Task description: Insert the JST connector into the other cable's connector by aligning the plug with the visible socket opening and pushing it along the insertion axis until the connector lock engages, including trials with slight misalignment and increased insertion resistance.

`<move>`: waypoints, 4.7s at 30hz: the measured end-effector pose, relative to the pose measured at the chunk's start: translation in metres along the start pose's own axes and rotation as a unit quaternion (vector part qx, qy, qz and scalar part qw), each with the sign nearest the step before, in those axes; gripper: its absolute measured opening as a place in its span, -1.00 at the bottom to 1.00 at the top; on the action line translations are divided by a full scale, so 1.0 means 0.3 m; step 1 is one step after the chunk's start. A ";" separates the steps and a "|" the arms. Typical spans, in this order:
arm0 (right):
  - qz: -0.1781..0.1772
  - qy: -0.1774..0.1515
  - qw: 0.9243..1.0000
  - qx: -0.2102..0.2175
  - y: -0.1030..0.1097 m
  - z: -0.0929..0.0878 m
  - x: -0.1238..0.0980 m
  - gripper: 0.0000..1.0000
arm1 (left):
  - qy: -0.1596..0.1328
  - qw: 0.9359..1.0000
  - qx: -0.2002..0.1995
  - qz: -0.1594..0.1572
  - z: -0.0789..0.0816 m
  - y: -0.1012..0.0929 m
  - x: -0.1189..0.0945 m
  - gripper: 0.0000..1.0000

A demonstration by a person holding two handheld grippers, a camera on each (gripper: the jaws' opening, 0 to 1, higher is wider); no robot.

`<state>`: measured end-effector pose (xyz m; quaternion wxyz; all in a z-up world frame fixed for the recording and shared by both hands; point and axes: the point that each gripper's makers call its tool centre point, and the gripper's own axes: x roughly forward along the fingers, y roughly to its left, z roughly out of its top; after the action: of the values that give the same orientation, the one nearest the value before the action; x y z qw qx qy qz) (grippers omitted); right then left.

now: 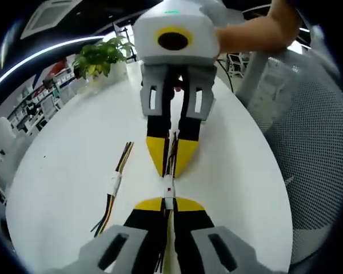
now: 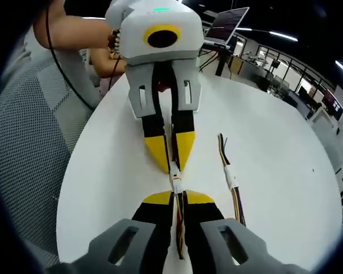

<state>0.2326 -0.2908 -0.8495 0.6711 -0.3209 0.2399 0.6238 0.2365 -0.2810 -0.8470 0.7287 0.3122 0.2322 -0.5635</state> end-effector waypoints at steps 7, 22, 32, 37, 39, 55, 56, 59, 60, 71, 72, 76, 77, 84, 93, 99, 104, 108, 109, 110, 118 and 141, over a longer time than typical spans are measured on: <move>0.000 -0.002 1.000 0.019 -0.003 -0.002 0.002 -0.91 | 0.001 1.000 -0.004 0.001 0.000 0.002 0.003 -1.00; 0.004 0.000 1.000 0.006 0.000 0.006 0.012 -0.93 | -0.001 1.000 -0.012 -0.007 0.009 -0.007 0.009 -0.99; 0.011 0.001 1.000 0.015 0.005 0.005 0.013 -0.93 | 0.012 0.999 -0.031 -0.010 -0.020 -0.005 -0.019 -0.87; 0.016 0.006 1.000 0.013 0.014 0.005 0.020 -0.93 | 0.012 0.999 -0.031 -0.014 -0.016 -0.013 -0.011 -0.99; 0.015 0.008 1.000 0.013 0.014 0.006 0.020 -0.93 | 0.011 1.000 -0.025 -0.014 -0.011 -0.013 -0.007 -1.00; 0.018 0.006 1.000 0.020 0.016 0.012 0.020 -0.94 | 0.014 1.000 0.010 -0.021 0.002 -0.014 0.003 -1.00; 0.019 0.005 1.000 0.025 0.016 0.012 0.020 -0.95 | 0.013 1.000 0.010 -0.022 0.002 -0.014 0.003 -1.00; 0.021 0.000 0.999 0.028 0.018 0.016 0.022 -0.95 | 0.011 1.000 0.014 -0.025 0.004 -0.015 0.003 -1.00; 0.019 0.004 0.999 0.032 0.016 0.011 0.023 -0.95 | 0.011 1.000 0.014 -0.025 0.003 -0.015 0.003 -1.00; 0.021 -0.005 0.999 0.050 0.017 0.015 0.026 -0.95 | 0.008 1.000 0.014 -0.026 0.003 -0.018 0.001 -1.00; 0.022 -0.007 0.998 0.052 0.017 0.015 0.026 -0.95 | 0.009 1.000 0.015 -0.026 0.003 -0.018 0.002 -1.00; 0.022 -0.010 0.998 0.060 0.017 0.016 0.027 -0.95 | 0.008 1.000 0.013 -0.026 0.003 -0.020 0.001 -1.00; 0.022 -0.011 0.998 0.060 0.017 0.016 0.027 -0.95 | 0.008 1.000 0.013 -0.026 0.003 -0.020 0.000 -1.00; 0.023 -0.017 0.998 0.063 0.017 0.016 0.025 -0.95 | 0.011 0.999 0.017 -0.025 0.003 -0.020 0.001 -1.00; -0.016 -0.048 0.997 0.062 -0.059 0.051 -0.024 -0.95 | -0.009 1.000 0.013 0.019 0.040 0.060 -0.018 -1.00; -0.036 -0.054 0.996 0.054 -0.091 0.049 -0.021 -0.95 | -0.008 0.999 0.015 0.043 0.046 0.094 -0.004 -1.00; -0.046 -0.058 0.996 0.053 -0.113 0.033 -0.007 -0.94 | -0.005 0.998 0.007 0.056 0.036 0.117 0.012 -1.00; -0.053 -0.067 0.995 0.050 -0.128 0.027 0.000 -0.94 | -0.017 0.997 -0.014 0.068 0.036 0.135 0.017 -0.99; -0.053 -0.068 0.995 0.048 -0.129 0.026 0.002 -0.94 | -0.019 0.997 -0.018 0.067 0.037 0.135 0.019 -0.99; -0.053 -0.068 0.995 0.046 -0.130 0.025 0.004 -0.94 | -0.021 0.997 -0.021 0.068 0.038 0.137 0.020 -0.98; -0.054 -0.068 0.995 0.039 -0.140 0.008 0.008 -0.93 | -0.014 0.996 -0.044 0.078 0.009 0.154 0.010 -0.83; -0.062 -0.067 0.995 0.039 -0.152 -0.007 0.021 -0.91 | -0.024 0.991 -0.104 0.077 -0.018 0.152 0.014 -0.84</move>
<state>0.2785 -0.2889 -0.8496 0.7349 -0.2659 0.1984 0.5914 0.2818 -0.2721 -0.8449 0.8036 0.2386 0.2473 -0.4859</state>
